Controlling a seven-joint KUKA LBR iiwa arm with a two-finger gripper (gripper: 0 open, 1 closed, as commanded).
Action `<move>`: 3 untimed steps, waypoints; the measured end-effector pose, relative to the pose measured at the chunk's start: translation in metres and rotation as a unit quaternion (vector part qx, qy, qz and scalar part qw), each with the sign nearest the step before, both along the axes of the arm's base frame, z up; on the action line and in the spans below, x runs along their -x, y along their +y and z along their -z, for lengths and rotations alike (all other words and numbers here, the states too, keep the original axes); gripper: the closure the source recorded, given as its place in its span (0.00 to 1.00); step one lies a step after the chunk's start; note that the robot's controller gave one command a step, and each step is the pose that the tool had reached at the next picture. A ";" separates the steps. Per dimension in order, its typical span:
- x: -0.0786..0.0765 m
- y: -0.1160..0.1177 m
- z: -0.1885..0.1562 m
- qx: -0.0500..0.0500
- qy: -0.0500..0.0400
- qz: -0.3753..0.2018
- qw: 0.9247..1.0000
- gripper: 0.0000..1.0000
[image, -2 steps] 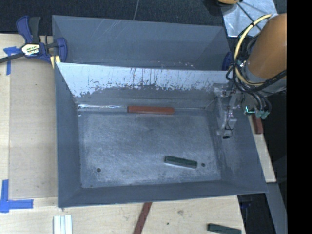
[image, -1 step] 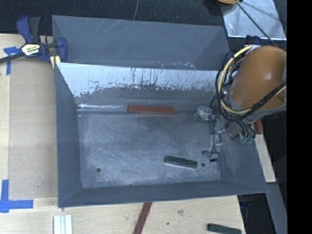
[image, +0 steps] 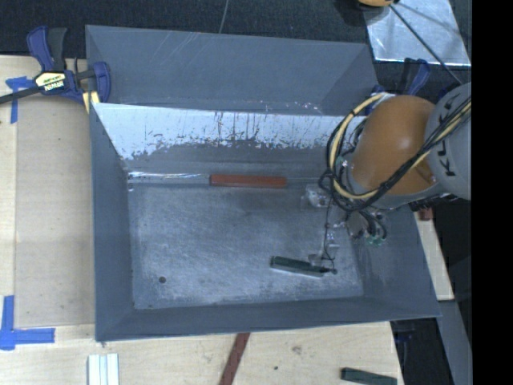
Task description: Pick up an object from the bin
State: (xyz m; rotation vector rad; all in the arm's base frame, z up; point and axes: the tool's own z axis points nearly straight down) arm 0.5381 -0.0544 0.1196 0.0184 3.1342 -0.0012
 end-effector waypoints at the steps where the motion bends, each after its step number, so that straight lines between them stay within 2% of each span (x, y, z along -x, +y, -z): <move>1: 0.032 0.003 0.048 -0.001 0.001 0.123 0.992 1.00; 2: 0.032 0.003 0.048 -0.001 0.001 0.123 0.992 1.00; 3: 0.038 0.029 -0.112 -0.001 0.001 0.158 0.987 1.00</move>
Offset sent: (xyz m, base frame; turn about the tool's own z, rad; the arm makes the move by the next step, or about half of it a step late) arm 0.0000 0.0000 0.0000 0.0000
